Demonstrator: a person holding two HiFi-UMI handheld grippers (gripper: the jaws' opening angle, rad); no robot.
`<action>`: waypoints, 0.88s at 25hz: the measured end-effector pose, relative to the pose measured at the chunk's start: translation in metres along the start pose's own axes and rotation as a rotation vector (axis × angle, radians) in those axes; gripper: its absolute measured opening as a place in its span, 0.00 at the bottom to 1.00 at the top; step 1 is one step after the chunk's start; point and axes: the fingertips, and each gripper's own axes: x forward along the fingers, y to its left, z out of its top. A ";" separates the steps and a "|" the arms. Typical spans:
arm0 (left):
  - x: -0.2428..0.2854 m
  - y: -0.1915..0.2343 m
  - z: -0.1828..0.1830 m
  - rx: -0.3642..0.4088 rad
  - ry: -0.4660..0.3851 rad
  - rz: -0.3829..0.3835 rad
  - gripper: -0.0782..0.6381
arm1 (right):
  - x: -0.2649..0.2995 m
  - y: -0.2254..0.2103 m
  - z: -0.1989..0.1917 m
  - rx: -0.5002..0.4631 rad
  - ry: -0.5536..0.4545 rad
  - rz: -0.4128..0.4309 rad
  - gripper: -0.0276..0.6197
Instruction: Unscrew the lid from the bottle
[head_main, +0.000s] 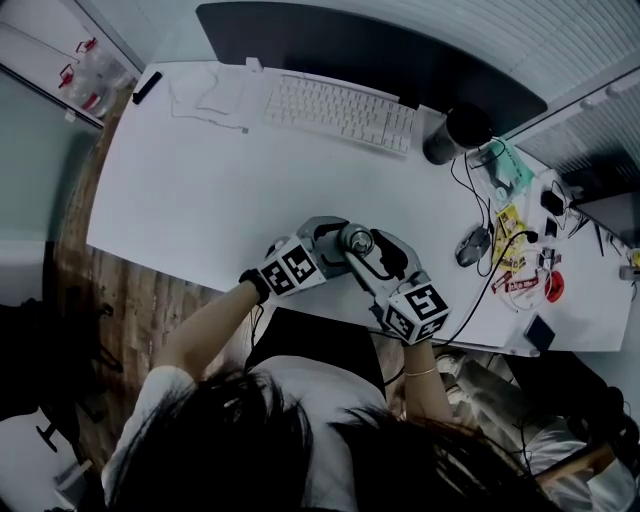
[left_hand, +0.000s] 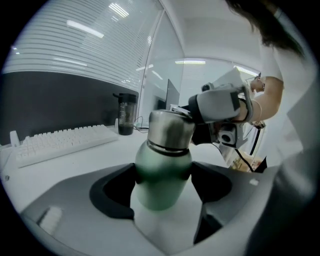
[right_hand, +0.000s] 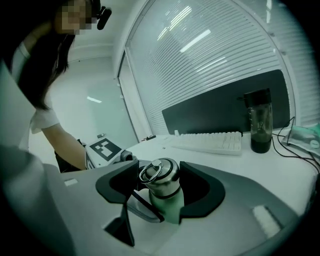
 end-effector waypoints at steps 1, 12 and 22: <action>0.000 0.000 0.000 0.005 0.001 -0.012 0.67 | 0.000 0.000 0.000 -0.012 0.009 0.023 0.44; -0.002 -0.002 -0.002 0.081 0.026 -0.205 0.67 | 0.000 0.006 -0.006 -0.231 0.113 0.368 0.41; -0.003 -0.006 -0.004 0.193 0.112 -0.399 0.67 | -0.002 0.014 -0.002 -0.343 0.237 0.719 0.41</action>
